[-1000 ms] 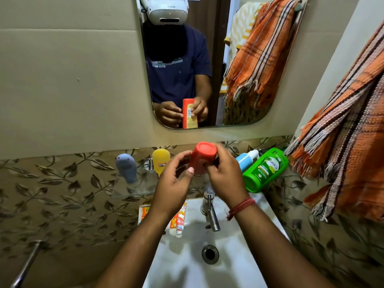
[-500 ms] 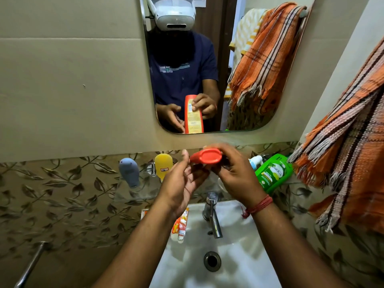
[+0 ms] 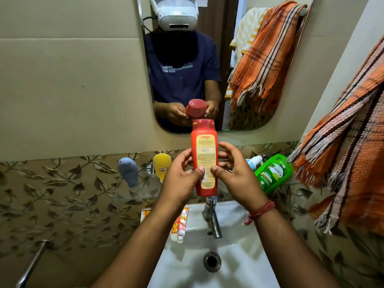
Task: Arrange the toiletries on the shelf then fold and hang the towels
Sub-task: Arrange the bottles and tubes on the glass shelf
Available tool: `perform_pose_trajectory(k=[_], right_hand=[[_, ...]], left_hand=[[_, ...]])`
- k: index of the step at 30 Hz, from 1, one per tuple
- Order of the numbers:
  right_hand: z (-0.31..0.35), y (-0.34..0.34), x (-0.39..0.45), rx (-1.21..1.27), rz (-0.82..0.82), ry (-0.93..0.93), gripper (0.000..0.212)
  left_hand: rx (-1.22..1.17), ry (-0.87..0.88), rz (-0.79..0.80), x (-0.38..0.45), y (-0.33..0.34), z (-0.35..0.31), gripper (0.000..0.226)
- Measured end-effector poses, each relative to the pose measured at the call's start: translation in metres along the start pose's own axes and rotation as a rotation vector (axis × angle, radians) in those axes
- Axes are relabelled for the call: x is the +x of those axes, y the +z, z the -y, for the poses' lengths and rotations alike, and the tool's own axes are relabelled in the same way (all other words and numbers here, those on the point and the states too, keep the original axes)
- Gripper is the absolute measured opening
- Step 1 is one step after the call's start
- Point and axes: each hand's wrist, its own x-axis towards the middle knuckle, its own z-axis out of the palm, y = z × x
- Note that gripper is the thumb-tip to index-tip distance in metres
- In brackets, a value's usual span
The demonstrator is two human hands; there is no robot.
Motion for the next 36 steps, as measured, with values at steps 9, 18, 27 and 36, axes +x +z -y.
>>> perform_pose_trajectory(k=[9, 18, 27, 36], right_hand=[[-0.004, 0.02, 0.039, -0.407, -0.053, 0.063, 0.045], [-0.01, 0.024, 0.05, -0.501, -0.048, 0.111, 0.047], [-0.008, 0.023, 0.049, -0.496, -0.028, 0.12, 0.047], [-0.007, 0.023, 0.045, -0.477, -0.006, 0.152, 0.049]], left_hand=[[0.291, 0.053, -0.111, 0.034, 0.003, 0.028, 0.046], [0.369, 0.048, -0.11, 0.049, -0.001, 0.037, 0.042], [0.39, 0.024, -0.106, 0.048, -0.003, 0.038, 0.043], [0.385, -0.026, -0.082, 0.047, -0.004, 0.038, 0.041]])
